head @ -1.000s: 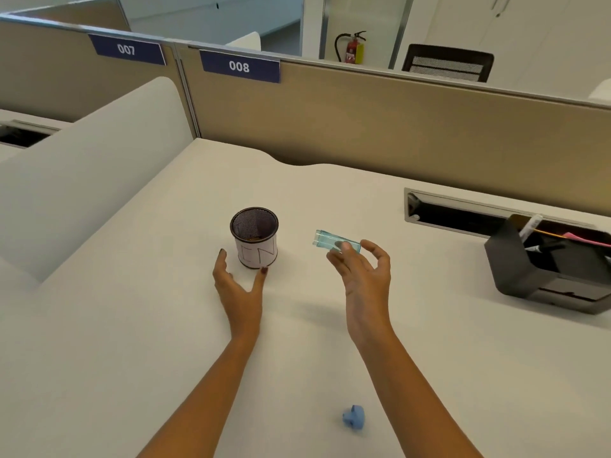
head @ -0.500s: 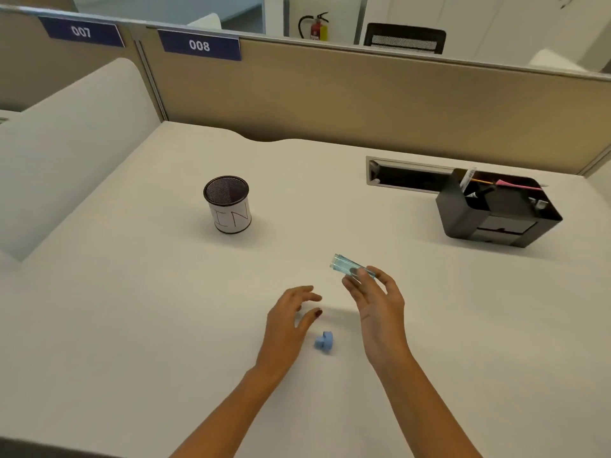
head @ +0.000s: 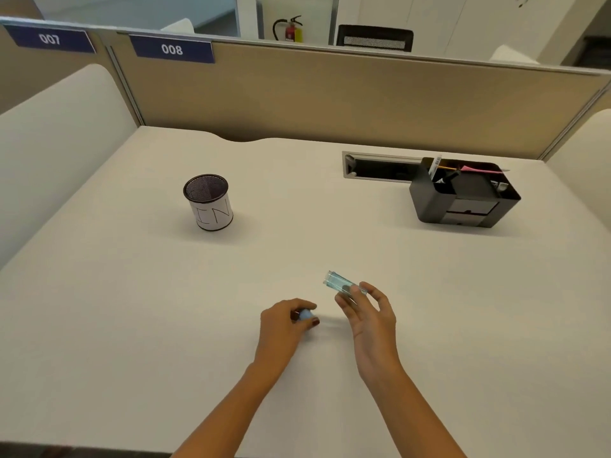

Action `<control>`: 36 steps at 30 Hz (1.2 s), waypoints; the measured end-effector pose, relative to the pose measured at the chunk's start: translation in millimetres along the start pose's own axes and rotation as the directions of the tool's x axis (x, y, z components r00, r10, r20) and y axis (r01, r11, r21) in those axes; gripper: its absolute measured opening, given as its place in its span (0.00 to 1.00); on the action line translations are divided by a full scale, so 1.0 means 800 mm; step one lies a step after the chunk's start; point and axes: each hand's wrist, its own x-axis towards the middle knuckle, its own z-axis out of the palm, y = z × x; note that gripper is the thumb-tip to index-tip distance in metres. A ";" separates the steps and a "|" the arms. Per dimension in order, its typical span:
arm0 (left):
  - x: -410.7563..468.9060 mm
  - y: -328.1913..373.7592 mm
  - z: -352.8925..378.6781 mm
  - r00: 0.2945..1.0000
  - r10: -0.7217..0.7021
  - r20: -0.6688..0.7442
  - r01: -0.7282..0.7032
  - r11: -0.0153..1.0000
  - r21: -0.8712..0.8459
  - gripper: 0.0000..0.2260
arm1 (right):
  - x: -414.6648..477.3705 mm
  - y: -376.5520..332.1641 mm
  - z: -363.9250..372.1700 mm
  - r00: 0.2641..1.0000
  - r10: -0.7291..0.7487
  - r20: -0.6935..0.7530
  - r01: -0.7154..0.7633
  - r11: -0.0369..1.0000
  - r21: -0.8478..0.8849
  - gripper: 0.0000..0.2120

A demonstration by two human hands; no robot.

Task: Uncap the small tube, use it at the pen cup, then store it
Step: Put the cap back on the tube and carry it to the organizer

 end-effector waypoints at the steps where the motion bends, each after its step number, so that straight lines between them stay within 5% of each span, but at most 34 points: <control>1: 0.001 0.005 -0.003 0.997 -0.082 -0.013 0.079 0.990 -0.117 0.07 | -0.002 0.001 0.000 1.000 -0.017 0.001 0.017 1.000 -0.022 0.14; 3: 0.006 0.014 -0.008 0.961 -0.271 0.050 0.264 0.852 -0.452 0.08 | -0.007 0.003 0.001 0.998 -0.063 0.008 0.063 0.995 -0.077 0.11; 6: 0.012 0.028 -0.015 0.897 -0.377 0.231 0.375 0.372 -0.849 0.09 | -0.014 0.008 0.001 0.988 -0.153 0.012 0.153 0.973 -0.171 0.09; 9: 0.013 0.040 -0.020 0.863 -0.393 0.319 0.383 0.096 -0.919 0.07 | -0.021 0.011 0.001 0.971 -0.228 0.073 0.240 0.929 -0.283 0.09; 13: 0.010 0.057 -0.023 0.845 -0.374 0.382 0.394 -0.049 -0.918 0.09 | -0.026 0.016 0.003 0.946 -0.298 0.128 0.324 0.862 -0.390 0.11; 27: 0.013 0.082 -0.026 0.847 -0.345 0.405 0.384 -0.132 -0.914 0.09 | -0.022 0.003 0.005 0.848 -0.468 0.248 0.529 0.738 -0.419 0.11; 36: 0.008 0.089 -0.017 0.875 -0.295 0.385 0.404 0.003 -0.915 0.17 | -0.020 -0.005 0.006 0.783 -0.526 0.331 0.620 0.626 -0.473 0.11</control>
